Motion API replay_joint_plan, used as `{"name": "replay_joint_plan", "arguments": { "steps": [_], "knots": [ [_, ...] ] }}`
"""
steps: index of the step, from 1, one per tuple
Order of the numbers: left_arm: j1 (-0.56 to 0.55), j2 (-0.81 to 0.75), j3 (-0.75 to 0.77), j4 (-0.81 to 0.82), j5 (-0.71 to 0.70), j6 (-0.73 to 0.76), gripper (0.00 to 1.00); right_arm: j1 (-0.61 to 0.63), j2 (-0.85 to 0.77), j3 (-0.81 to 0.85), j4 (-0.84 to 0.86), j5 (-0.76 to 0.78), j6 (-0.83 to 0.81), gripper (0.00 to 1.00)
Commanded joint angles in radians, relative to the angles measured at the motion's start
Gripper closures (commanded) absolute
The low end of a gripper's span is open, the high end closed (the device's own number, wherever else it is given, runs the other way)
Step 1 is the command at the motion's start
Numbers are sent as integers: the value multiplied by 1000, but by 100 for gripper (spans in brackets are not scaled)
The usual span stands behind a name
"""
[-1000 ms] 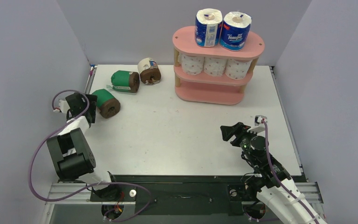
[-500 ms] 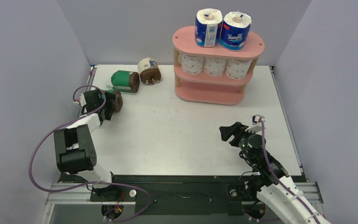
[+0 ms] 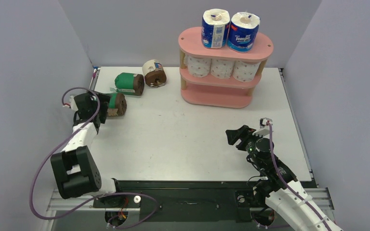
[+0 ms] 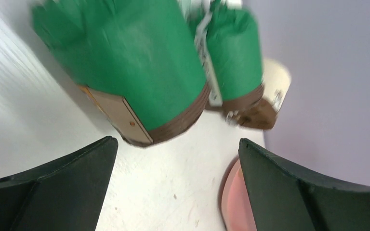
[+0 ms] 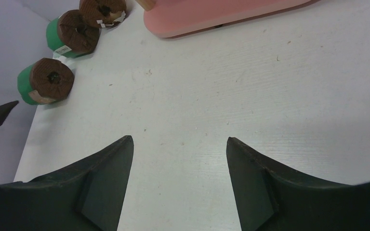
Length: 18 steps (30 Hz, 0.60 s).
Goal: Place and organize the paper towels onto the shelf
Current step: Adjust the paper towel at the center of the board.
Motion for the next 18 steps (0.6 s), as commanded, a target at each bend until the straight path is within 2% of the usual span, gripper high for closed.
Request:
{"name": "replay_joint_plan", "arguments": {
  "steps": [1, 5, 9, 13, 18],
  "knots": [
    [134, -116, 61, -66, -62, 46, 3, 6, 11, -12, 64, -21, 6, 34],
    [211, -70, 127, -105, -117, 65, 4, 8, 0, -6, 48, -28, -4, 34],
    [218, 22, 190, -82, -146, 94, 3, 6, -24, 3, 23, -24, -15, 34],
    [213, 135, 269, -16, -88, 158, 3, 6, -41, 20, -3, -1, -39, 34],
    [199, 272, 352, -12, -3, 221, 3, 5, -52, 26, -13, 20, -67, 34]
  ]
}}
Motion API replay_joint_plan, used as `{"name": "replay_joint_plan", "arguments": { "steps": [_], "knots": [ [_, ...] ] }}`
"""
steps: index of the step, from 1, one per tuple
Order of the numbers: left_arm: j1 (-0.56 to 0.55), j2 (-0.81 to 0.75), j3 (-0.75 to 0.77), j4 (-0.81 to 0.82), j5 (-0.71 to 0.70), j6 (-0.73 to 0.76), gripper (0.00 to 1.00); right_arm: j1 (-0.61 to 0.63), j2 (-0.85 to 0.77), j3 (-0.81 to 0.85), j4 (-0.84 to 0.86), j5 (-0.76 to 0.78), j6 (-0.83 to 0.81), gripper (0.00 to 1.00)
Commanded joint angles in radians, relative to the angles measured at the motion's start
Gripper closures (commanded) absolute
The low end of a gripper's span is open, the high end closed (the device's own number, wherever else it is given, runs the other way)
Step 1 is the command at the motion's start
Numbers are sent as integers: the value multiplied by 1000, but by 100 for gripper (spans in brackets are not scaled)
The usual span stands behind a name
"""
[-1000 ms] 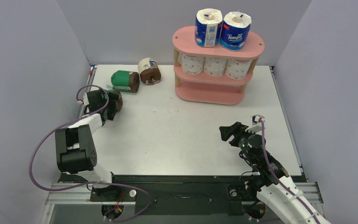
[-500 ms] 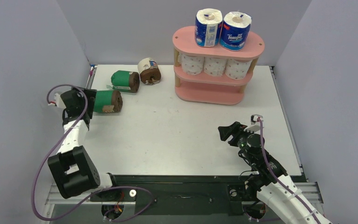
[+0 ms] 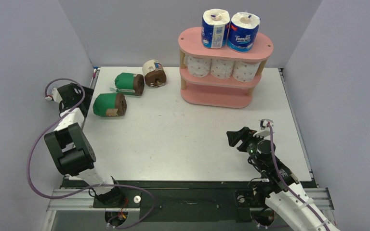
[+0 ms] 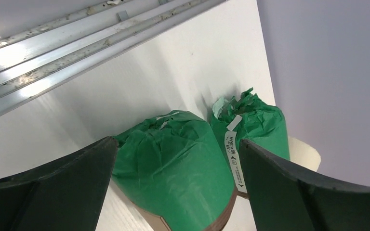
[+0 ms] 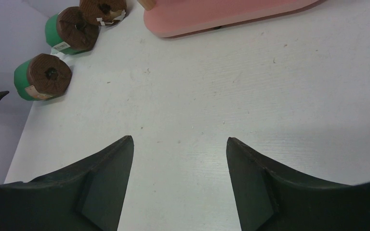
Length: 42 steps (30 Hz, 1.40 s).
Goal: Place and organize the paper towels onto the shelf
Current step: Adjust the paper towel at the center of the board.
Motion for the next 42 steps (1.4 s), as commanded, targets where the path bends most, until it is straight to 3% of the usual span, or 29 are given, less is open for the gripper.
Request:
{"name": "replay_joint_plan", "arguments": {
  "steps": [1, 14, 30, 42],
  "knots": [
    [-8, 86, 99, 44, 91, 84, 3, 5, -8, 35, 6, 35, -40, 34],
    [-69, 188, 75, 95, 216, 66, 3, 5, 10, 38, 20, 36, -45, 34],
    [-190, 28, -127, 202, 245, 13, 3, 6, 15, 18, 39, 16, -34, 34],
    [-105, -71, -209, 204, 176, 4, 3, 5, 18, 14, 44, 5, -9, 34]
  ]
}}
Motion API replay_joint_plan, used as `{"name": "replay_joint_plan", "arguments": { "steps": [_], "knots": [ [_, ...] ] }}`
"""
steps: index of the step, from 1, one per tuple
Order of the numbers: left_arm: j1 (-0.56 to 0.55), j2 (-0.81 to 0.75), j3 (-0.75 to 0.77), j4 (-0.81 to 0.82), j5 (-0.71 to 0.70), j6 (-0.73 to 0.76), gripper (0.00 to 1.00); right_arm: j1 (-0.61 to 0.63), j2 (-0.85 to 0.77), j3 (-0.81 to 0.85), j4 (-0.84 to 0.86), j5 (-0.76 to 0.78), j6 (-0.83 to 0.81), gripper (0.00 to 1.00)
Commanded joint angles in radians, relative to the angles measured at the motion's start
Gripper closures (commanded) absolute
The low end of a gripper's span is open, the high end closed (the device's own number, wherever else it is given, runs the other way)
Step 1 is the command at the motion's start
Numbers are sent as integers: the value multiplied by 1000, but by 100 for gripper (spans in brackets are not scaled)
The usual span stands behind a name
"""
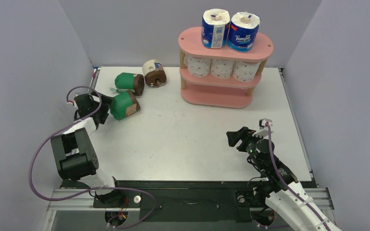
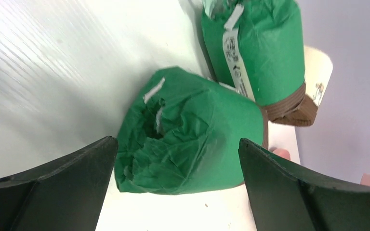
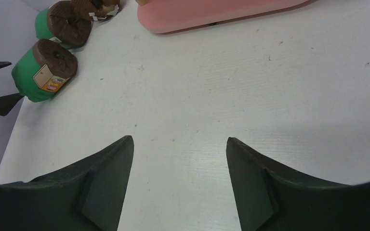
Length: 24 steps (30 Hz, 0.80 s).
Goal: Place and organize the paper towels onto the shelf
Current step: Adjust the paper towel at the center of the board.
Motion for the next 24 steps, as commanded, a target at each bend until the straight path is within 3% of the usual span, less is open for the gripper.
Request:
{"name": "replay_joint_plan", "arguments": {
  "steps": [1, 12, 24],
  "knots": [
    [34, -32, 16, 55, -7, 6, 3, 5, 6, 14, 51, -8, 18, 34],
    [4, 58, 10, 204, 156, -28, 3, 7, 22, 11, 68, -19, 42, 34],
    [-82, 95, -36, 255, 145, -69, 2, 6, 32, 1, 76, -29, 54, 34]
  ]
}}
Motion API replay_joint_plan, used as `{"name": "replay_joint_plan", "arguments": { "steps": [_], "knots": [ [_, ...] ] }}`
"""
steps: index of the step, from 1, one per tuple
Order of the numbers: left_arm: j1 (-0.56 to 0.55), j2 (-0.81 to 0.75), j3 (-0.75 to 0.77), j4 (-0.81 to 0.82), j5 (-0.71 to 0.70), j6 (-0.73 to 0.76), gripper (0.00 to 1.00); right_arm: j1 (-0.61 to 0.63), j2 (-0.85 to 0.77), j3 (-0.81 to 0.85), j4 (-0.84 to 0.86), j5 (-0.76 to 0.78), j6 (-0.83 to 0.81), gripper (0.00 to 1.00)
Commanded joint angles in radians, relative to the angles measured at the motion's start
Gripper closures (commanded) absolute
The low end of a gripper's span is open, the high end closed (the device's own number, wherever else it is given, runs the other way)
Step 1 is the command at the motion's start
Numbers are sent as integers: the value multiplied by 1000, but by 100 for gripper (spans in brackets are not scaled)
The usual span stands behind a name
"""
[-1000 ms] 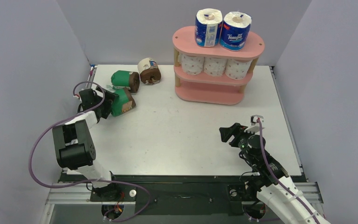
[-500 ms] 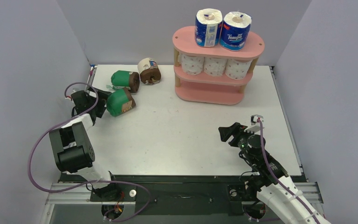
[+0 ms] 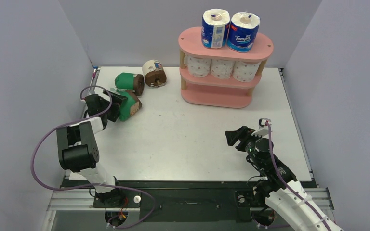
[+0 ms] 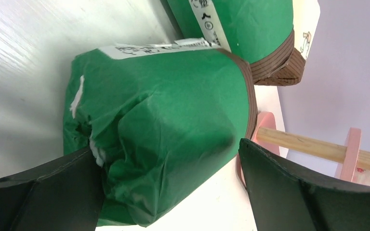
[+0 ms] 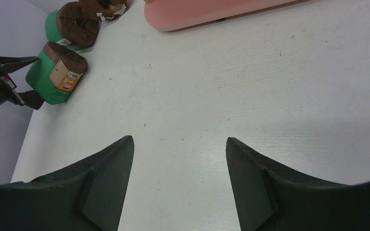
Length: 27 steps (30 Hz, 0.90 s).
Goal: Place and organize the paper towels onto the shelf
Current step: Adjust the paper towel at the center of the board.
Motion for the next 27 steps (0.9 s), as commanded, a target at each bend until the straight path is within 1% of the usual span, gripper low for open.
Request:
{"name": "replay_joint_plan", "arguments": {
  "steps": [1, 2, 5, 10, 12, 13, 15, 20, 21, 22, 24, 26, 27],
  "knots": [
    [-28, 9, -13, 100, 16, -29, 1, 7, 6, 2, 50, -8, 7, 34],
    [-34, 10, -14, 105, 16, -34, 1, 6, 7, 2, 50, -8, 8, 34],
    [-41, 16, -25, 132, 17, -45, 7, 6, 9, 3, 50, -9, 7, 34],
    [-42, 10, -51, 166, 5, -57, 14, 6, 14, 4, 49, -11, 9, 35],
    [-42, 11, -56, 177, 5, -58, 20, 7, 15, 4, 49, -11, 11, 35],
    [-42, 11, -60, 184, 5, -59, 26, 7, 15, 3, 49, -12, 12, 35],
    [-42, 11, -64, 191, 7, -62, 34, 6, 19, 3, 51, -14, 15, 35],
    [-41, -10, -74, 189, -3, -66, 44, 7, 28, 6, 52, -15, 18, 35],
    [-41, -15, -76, 184, -6, -64, 48, 8, 28, 6, 52, -15, 19, 35],
    [-41, -25, -77, 176, -13, -62, 50, 8, 27, 6, 52, -15, 19, 35],
    [-42, -41, -78, 165, -18, -59, 58, 8, 27, 5, 52, -14, 20, 35],
    [-44, -58, -78, 154, -18, -59, 62, 10, 27, 7, 52, -14, 20, 35],
    [-47, -65, -79, 150, -18, -60, 63, 9, 29, 8, 51, -12, 20, 35]
  ]
}}
